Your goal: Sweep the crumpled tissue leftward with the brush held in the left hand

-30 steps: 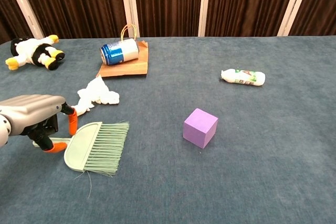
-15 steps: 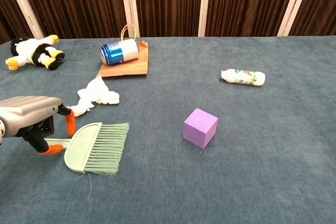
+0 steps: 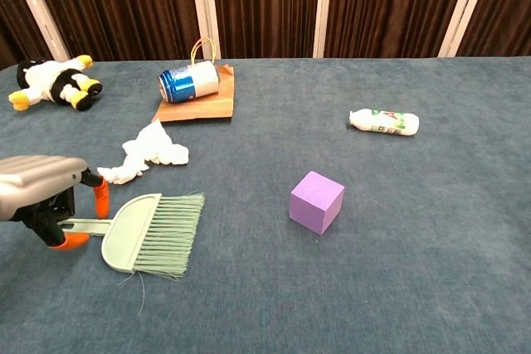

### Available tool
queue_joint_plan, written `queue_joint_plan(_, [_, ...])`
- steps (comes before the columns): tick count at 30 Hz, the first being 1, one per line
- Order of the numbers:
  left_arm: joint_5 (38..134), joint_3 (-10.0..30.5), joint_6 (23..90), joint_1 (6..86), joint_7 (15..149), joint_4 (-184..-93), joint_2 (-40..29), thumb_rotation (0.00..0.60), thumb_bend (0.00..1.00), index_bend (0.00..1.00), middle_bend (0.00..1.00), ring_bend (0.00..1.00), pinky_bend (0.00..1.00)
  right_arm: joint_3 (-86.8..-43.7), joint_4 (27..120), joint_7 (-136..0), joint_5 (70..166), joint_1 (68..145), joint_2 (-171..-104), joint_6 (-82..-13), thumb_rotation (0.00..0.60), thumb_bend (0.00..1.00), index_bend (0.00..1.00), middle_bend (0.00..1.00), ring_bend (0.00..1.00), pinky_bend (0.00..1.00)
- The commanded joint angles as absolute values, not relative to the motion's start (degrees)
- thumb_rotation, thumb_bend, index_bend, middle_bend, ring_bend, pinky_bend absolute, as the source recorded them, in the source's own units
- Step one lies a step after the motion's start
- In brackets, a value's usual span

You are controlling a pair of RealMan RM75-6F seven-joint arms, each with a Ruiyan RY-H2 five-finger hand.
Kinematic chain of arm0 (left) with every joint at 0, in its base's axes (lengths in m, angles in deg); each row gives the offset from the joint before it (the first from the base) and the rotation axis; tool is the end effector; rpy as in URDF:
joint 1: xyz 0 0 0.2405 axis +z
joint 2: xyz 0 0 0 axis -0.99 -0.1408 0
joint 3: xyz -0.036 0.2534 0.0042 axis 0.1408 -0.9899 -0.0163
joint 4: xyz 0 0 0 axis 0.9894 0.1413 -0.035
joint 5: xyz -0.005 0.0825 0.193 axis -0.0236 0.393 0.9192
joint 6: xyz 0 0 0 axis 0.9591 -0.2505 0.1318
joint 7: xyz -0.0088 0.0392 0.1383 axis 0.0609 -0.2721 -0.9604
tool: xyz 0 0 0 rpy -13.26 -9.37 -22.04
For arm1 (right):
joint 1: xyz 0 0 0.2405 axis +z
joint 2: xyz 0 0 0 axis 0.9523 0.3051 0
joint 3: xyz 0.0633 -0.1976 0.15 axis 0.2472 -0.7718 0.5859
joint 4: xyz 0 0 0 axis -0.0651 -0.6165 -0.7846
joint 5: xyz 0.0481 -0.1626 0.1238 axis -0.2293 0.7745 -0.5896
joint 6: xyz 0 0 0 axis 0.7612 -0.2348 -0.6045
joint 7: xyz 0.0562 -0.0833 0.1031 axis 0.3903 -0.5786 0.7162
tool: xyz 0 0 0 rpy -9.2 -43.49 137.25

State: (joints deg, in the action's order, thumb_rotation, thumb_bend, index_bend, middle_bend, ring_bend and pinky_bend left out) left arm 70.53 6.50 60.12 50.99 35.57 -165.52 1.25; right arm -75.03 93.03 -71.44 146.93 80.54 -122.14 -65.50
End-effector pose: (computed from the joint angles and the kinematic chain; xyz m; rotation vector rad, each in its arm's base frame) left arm -0.1991 0.2556 -0.0290 -1.7534 -1.0676 -0.5084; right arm -0.2798 -0.1867 0.1169 1.5503 -0.9416 0.9901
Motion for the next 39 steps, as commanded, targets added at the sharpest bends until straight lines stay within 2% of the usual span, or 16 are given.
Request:
queue_joint_plan(1, [70.28, 6.17, 60.23, 50.91, 35.71, -164.69, 1.7, 0.6, 0.45, 0.43, 1.0, 1.0, 0.99, -75.04, 93.04, -71.38, 146.9, 80.55, -122.12, -65.46, 0.6, 0.34, 0.0, 0.0, 0.0, 0.0])
queue_joint_plan(8, [69.36, 5.89, 59.97, 50.67, 36.35, -162.4, 2.69, 0.6, 0.44, 0.45, 1.0, 1.0, 0.99, -75.09, 93.05, -71.22, 146.94, 80.55, -122.08, -65.42, 0.6, 0.34, 0.0, 0.0, 0.0, 0.0])
queue_joint_plan(11, [69.11, 5.56, 59.88, 50.69, 36.55, -161.67, 3.0, 0.6, 0.45, 0.51, 1.0, 1.0, 0.99, -75.05, 93.08, -71.13, 146.84, 80.55, -122.08, -65.41, 0.6, 0.34, 0.0, 0.0, 0.0, 0.0])
queue_joint_plan(13, [68.98, 5.34, 59.89, 50.75, 36.73, -161.37, 3.15, 0.6, 0.49, 0.57, 1.0, 1.0, 0.99, -75.05, 93.14, -71.18, 146.87, 80.54, -122.07, -65.43, 0.6, 0.34, 0.0, 0.0, 0.0, 0.0])
queue_joint_plan(17, [68.93, 4.98, 60.04, 50.96, 37.23, -160.99, 3.31, 0.6, 0.64, 0.73, 1.0, 1.0, 0.99, -75.04, 93.17, -71.12, 146.88, 80.53, -122.08, -65.49, 0.6, 0.34, 0.0, 0.0, 0.0, 0.0])
queue_joint_plan(20, [69.18, 5.13, 60.34, 51.07, 37.87, -161.1, 3.22, 0.6, 0.68, 0.77, 1.0, 1.0, 0.99, -75.02, 93.18, -71.12, 146.8, 80.52, -122.08, -65.46, 0.6, 0.34, 0.0, 0.0, 0.0, 0.0])
queue_joint_plan(24, [70.53, 5.61, 61.06, 50.92, 38.52, -162.07, 2.22, 0.6, 0.69, 0.78, 1.0, 1.0, 0.99, -75.0, 93.23, -71.07, 146.8, 80.49, -122.02, -65.54, 0.6, 0.34, 0.0, 0.0, 0.0, 0.0])
queue_joint_plan(30, [73.03, 7.97, 62.97, 49.39, 37.4, -166.84, -0.99, 0.6, 0.74, 0.8, 1.0, 1.0, 0.99, -75.0, 93.32, -70.93, 146.74, 80.51, -121.97, -65.45, 0.6, 0.34, 0.0, 0.0, 0.0, 0.0])
queue_joint_plan(39, [69.88, 15.65, 63.94, 43.56, 31.89, -172.75, -4.19, 0.6, 0.76, 0.82, 1.0, 1.0, 1.0, -74.94, 93.42, -70.72, 146.68, 80.51, -121.9, -65.48, 0.6, 0.34, 0.0, 0.0, 0.0, 0.0])
